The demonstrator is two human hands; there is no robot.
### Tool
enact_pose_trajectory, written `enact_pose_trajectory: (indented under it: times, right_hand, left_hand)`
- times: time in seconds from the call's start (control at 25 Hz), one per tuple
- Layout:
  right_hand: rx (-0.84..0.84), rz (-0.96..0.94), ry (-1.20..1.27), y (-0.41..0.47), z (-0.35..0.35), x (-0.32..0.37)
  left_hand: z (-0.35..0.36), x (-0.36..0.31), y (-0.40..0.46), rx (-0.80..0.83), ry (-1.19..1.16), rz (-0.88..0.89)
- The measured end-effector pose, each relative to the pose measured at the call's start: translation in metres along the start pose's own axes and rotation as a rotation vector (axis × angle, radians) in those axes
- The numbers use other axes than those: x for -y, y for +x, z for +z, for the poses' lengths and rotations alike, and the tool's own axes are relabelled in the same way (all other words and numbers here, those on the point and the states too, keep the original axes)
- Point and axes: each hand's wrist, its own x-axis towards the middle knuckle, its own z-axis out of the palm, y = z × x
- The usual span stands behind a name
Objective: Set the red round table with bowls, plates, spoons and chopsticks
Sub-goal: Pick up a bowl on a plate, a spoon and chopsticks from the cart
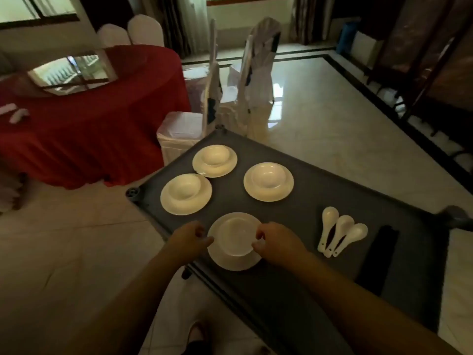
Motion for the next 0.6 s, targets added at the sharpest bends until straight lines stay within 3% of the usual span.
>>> enact_pose_trajectory:
  times: [0.24, 0.44, 0.6]
  right_hand:
    - [-0.021, 0.273, 0.150, 0.001, 0.006, -0.024]
    - [-0.029, 0.522, 0.514, 0.006, 0.032, -0.013]
    - [-0.058, 0.636, 0.715, 0.012, 0.048, -0.008]
  left_hand:
    - [0.018, 0.003, 0.038, 0.114, -0.109, -0.023]
    - [0.025, 0.013, 0.052, 0.238, -0.424, -0.130]
    - [0.027, 0.013, 0.061, 0.307, -0.526, -0.201]
